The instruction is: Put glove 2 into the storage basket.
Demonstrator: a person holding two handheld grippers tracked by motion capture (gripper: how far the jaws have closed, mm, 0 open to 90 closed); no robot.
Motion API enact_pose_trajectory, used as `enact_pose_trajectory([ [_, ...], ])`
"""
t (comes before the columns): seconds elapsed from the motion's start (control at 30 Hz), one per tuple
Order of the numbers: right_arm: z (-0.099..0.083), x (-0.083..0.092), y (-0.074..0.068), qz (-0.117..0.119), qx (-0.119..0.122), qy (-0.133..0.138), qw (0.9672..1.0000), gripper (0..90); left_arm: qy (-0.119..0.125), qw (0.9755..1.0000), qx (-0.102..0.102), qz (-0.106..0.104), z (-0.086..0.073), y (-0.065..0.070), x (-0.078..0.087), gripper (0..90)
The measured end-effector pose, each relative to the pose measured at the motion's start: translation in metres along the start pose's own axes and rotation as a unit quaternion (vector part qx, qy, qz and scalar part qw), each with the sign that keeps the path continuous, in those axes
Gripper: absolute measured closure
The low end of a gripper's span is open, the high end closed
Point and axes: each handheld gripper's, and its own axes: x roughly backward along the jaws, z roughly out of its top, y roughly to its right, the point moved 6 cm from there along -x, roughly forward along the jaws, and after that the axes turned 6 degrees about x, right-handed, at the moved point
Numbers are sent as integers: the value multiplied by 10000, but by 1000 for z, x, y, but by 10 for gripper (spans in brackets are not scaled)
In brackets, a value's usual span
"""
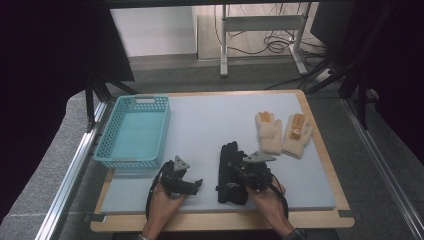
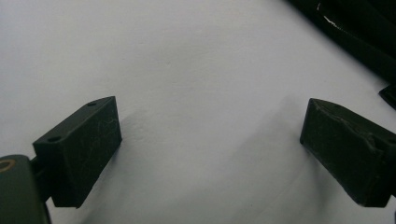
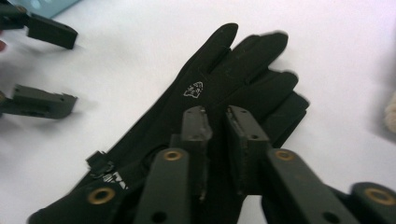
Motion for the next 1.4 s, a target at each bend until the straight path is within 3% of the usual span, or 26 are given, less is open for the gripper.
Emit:
enact_pose_trajectory([
  [0.17, 1, 3, 6, 88, -18, 121, 9999, 546, 17, 10000, 19, 2, 0, 0, 0, 56],
  [0.3, 4, 16, 23, 118, -12, 225, 9997, 493, 13, 10000, 18, 1, 0, 0, 0, 56],
  [0.37, 2, 20, 32, 109, -29, 233, 9997, 506, 14, 10000, 19, 1, 0, 0, 0, 56],
  [0.4, -4, 23, 41, 192, -87, 193, 9996, 578, -2, 10000, 0, -1, 0, 0, 0, 56],
  [0.43, -4, 23, 41, 192, -87, 193, 9996, 578, 0, 10000, 0, -1, 0, 0, 0, 56],
  [0.5, -13, 25, 46, 282, -140, 112, 9994, 671, -1, 10000, 0, -2, 0, 0, 0, 56],
  [0.53, -24, 25, 48, 448, -91, 25, 9990, 758, -1, 10000, 0, -3, 0, 0, 0, 56],
  [0.6, -28, 24, 48, 480, -49, 1, 9988, 790, -2, 10000, 4, -3, 0, 0, 0, 56],
  [0.7, -42, 22, 43, 724, 22, -59, 9974, 855, -1, 10000, 12, -15, 0, 0, 0, 57],
  [0.9, -60, 19, 29, 984, 297, -71, 9947, 876, -2, 10000, -34, -43, 0, -1, 2, 70],
  [1.07, -61, 15, 17, 1185, 524, 31, 9916, 868, -36, 10000, -49, -1, -5, -5, 7, 62],
  [1.4, -53, 5, 0, 1319, 623, 45, 9893, 858, -22, 9995, -154, 260, -13, -21, 18, 33],
])
